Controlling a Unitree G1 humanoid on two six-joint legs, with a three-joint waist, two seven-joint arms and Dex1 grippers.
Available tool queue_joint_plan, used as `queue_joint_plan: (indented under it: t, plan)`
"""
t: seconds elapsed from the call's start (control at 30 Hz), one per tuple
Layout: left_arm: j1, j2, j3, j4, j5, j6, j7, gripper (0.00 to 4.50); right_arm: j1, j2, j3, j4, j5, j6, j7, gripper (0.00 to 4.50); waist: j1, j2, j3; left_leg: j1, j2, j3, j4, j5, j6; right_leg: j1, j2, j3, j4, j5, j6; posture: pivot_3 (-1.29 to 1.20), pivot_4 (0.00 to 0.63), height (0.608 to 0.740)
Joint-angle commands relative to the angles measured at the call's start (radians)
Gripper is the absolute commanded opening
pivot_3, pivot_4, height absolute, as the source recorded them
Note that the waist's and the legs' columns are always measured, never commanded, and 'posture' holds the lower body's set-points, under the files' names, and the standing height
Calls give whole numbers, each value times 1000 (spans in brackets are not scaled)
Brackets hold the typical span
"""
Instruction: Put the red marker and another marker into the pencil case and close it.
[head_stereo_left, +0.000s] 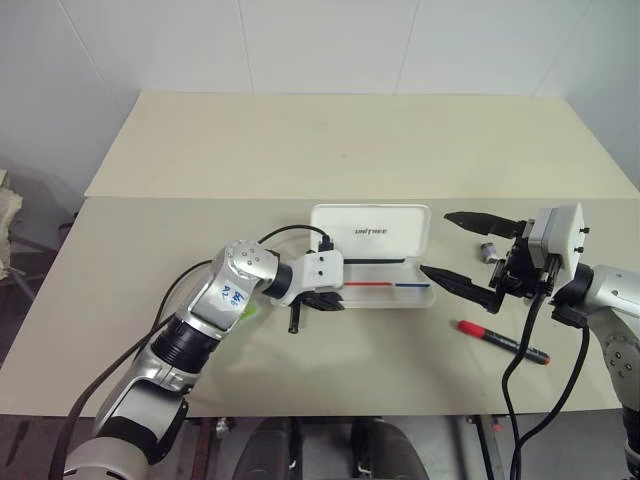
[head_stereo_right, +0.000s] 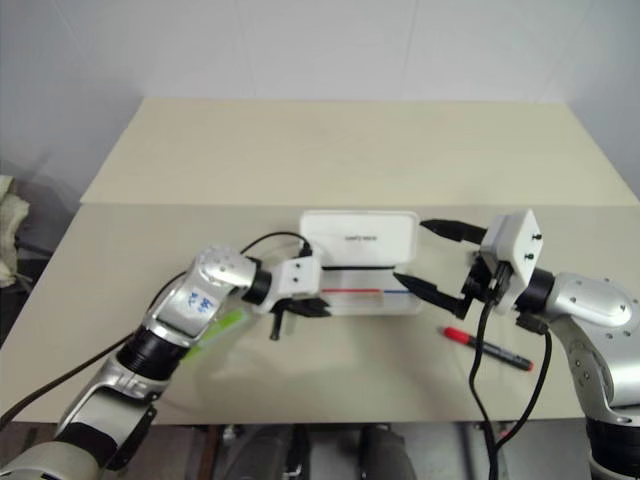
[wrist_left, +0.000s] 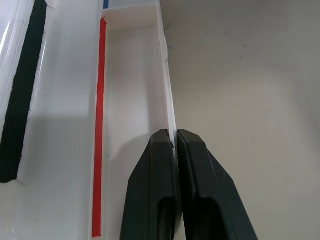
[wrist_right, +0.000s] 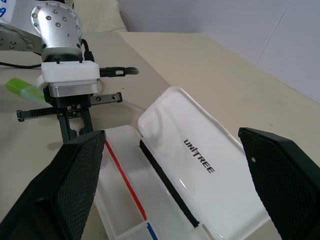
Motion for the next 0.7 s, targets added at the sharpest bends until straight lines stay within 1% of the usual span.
queue_joint_plan:
  t: [0.03, 0.3, 0.47, 0.63, 0.7]
  plan:
    - [12, -23, -45, -36, -30, 1, -1, 25, 8, 2, -17, -36, 23, -13, 7, 4500, -1, 0, 0, 0, 0, 0, 0, 0, 0, 0, 0, 0, 0, 0, 0, 0, 150, 740]
    - [31, -43, -73, 3, -17, -32, 42, 25, 5, 24, 5, -43, 19, -13, -10, 4500, 2, 0, 0, 0, 0, 0, 0, 0, 0, 0, -1, 0, 0, 0, 0, 0, 150, 740]
    - [59, -36, -55, 9, -36, -1, 53, 25, -5, 32, 25, -37, 12, -13, -20, 4500, 2, 1, -1, 0, 0, 0, 0, 0, 0, 0, -2, 0, 0, 0, 0, 0, 150, 740]
    - [86, -42, -22, -14, -65, 32, 93, 1515, -11, 46, 43, -34, 2, -17, -28, 4500, -2, 1, -1, 0, 0, 0, -1, 0, 0, 0, -2, 0, -1, 0, 0, 0, 150, 740]
    - [93, -47, -9, -28, -81, 41, 105, 2247, -13, 52, 50, -33, -1, -19, -30, 4500, -3, 1, -1, 0, 0, 0, -1, 0, 0, 0, -2, 0, -1, 0, 0, 0, 150, 740]
